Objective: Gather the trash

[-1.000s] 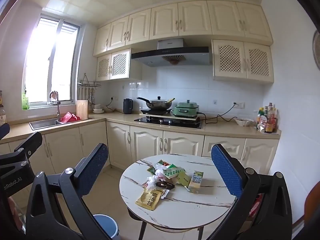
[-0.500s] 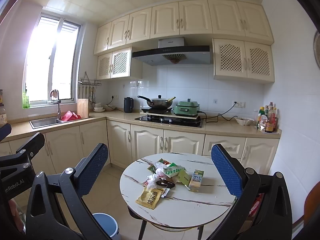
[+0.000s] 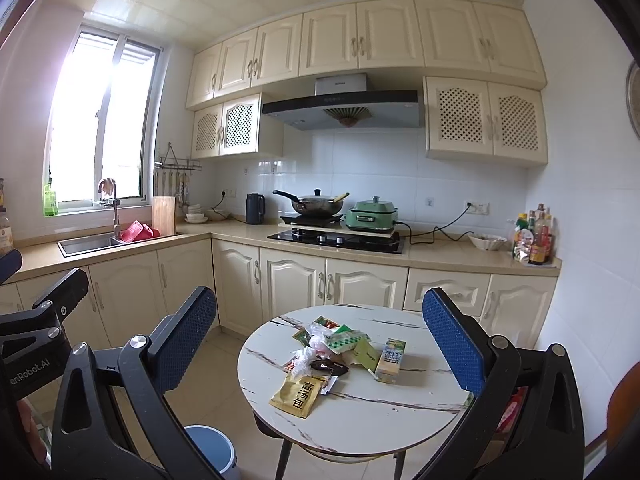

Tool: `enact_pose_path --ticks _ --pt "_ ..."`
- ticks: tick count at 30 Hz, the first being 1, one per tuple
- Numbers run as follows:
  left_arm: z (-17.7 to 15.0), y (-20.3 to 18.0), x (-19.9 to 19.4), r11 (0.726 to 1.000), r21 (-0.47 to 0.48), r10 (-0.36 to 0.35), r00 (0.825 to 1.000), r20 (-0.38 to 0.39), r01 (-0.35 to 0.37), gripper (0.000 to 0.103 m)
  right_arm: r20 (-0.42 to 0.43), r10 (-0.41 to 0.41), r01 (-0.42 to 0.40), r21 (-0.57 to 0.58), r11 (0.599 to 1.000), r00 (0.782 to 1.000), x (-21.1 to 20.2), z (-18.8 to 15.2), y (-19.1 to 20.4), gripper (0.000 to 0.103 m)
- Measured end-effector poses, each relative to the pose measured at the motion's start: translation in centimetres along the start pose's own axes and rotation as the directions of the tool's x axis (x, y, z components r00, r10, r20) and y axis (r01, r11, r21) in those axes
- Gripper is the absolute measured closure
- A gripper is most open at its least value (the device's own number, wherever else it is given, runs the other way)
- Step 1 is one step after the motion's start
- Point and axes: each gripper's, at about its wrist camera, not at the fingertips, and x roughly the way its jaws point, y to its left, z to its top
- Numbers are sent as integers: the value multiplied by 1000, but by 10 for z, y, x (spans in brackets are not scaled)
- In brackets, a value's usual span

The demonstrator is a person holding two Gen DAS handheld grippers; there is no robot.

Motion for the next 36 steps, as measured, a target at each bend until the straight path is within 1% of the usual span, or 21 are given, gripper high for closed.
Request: enact_pose_path --ticks 28,36 --pt "-1 1 -1 1000 0 7 1000 1 -7 1 11 24 -24 -1 1000 1000 -2 -1 2 0" --pt "-3 -1 7 1000 3 8 1000 -13 -8 1 9 33 -33 8 999 999 0 -4 1 0"
